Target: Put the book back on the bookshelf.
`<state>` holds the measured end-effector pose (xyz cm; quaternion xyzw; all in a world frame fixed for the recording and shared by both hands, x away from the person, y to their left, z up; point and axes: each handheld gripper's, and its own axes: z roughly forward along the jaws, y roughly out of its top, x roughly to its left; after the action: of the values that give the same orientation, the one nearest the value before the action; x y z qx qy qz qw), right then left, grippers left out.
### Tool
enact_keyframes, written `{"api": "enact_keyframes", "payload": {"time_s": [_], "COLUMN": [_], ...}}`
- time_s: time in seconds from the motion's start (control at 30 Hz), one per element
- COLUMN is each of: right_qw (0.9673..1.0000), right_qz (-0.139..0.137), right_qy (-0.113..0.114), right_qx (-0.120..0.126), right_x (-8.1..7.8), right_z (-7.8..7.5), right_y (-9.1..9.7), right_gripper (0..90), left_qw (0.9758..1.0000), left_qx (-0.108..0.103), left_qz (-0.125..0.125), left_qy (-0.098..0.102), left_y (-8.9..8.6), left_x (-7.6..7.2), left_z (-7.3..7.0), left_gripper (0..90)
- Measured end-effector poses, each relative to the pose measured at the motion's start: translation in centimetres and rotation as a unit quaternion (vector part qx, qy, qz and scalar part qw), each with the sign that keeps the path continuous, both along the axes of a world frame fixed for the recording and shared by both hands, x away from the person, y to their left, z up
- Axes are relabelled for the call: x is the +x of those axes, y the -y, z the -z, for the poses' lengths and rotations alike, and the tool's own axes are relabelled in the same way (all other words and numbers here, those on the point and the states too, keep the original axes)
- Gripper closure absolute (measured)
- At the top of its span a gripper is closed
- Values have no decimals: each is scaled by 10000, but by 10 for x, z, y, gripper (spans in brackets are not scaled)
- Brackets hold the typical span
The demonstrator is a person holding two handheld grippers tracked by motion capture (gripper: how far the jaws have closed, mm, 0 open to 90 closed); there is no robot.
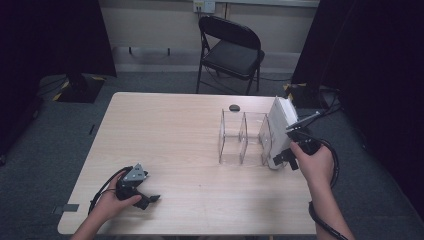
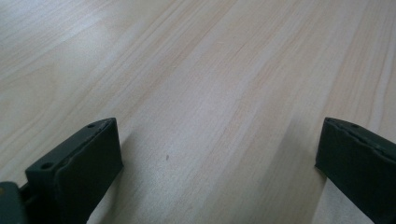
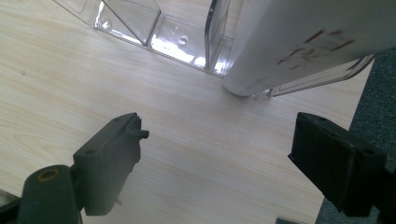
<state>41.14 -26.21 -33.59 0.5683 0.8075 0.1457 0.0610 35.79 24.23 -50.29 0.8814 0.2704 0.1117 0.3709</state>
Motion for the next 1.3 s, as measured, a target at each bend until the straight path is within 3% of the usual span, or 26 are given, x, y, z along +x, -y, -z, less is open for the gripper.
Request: {"api": "enact_keyframes", "payload": {"time_s": [0.77, 0.93, 1.3], "right_qw": [9987, 9980, 9968], "right_qz": [-412, -448, -578], "right_qy": [-68, 5, 10], "right_qx": [290, 455, 551], "right_x": [-8, -9, -13], "right_z": [34, 39, 53], "right_y": [-14, -17, -26], "right_gripper": [155, 155, 157], "left_qw": [10000, 10000, 10000], "left_qx": [3, 4, 2], "left_qz": [3, 4, 6], "left_qy": [-28, -26, -20], "left_y": [0, 0, 0], "left_x": [0, 0, 0], "left_z": [0, 0, 0], "left_gripper": [0, 0, 0]}}
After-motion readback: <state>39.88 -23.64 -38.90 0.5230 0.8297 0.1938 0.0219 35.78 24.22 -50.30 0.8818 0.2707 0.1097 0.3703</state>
